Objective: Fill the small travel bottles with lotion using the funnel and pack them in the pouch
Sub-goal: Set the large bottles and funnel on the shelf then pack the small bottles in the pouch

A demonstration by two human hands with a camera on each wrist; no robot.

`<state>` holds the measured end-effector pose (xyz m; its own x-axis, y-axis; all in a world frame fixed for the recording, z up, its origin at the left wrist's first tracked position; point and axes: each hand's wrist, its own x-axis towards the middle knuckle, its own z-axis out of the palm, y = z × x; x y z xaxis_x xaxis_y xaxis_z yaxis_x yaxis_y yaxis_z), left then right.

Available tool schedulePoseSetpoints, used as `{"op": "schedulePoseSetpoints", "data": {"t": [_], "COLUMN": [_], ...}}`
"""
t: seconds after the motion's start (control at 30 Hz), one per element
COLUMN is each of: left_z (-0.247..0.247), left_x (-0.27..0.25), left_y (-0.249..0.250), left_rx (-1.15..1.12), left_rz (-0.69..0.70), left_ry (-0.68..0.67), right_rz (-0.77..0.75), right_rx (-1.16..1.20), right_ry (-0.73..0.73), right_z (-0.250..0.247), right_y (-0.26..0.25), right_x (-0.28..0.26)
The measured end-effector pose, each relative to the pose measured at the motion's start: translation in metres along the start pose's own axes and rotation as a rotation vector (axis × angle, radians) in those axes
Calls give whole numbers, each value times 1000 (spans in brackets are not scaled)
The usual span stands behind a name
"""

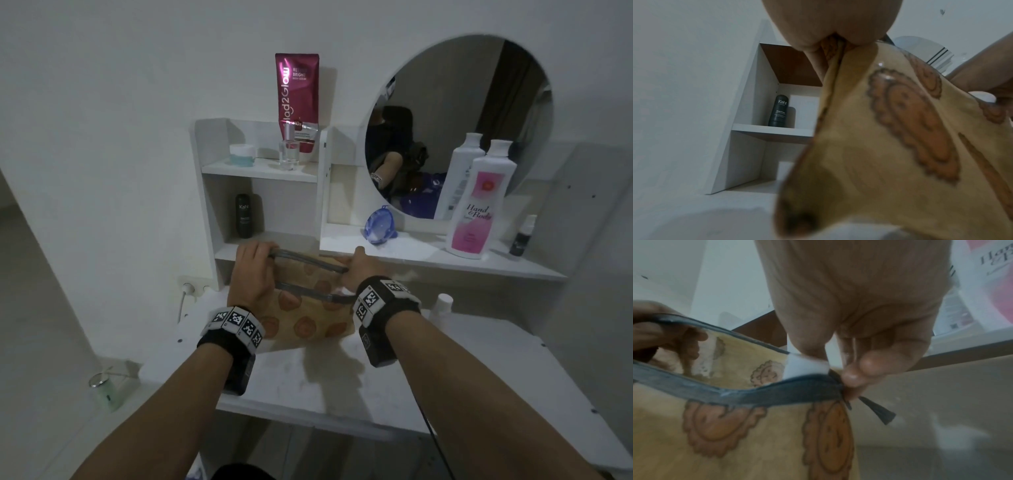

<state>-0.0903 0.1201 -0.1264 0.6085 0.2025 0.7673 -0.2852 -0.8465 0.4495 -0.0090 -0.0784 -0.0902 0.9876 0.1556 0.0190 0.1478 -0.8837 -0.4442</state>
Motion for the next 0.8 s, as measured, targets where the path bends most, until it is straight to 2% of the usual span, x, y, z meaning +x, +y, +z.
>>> {"op": "schedulePoseSetpoints", "data": {"t": [0.13,0.23,0.3,0.43,0.57,0.7,0.77,0.8], "left_z": [6,9,12,14,8,-3,-5,-6], "left_x": [3,3,2,1,4,4,1,-1], "left_y": [-2,-12,-20,-29,-32,-30,-29,-29], "left_rx": [-9,21,71,241,92,17,-7,-6], "left_rz": [44,43,-18,-270,-319,-366,-396,-404], "left_ry": [-26,-100,-165,-309,-376,-361,-318,-303], "right_rz": [82,107,86,47,56,-9,-18,4], "right_rx": [-71,-108,-117,-104,-101,45,120,139], "right_ry": [67,116,138,153,141,5,89,206], "right_z": [-4,-5,-2,4,-4,-4,-8,-10], "right_y": [8,10,11,18,24,27,41,50], "right_x": [7,9,9,9,4,-5,-15,-21]}}
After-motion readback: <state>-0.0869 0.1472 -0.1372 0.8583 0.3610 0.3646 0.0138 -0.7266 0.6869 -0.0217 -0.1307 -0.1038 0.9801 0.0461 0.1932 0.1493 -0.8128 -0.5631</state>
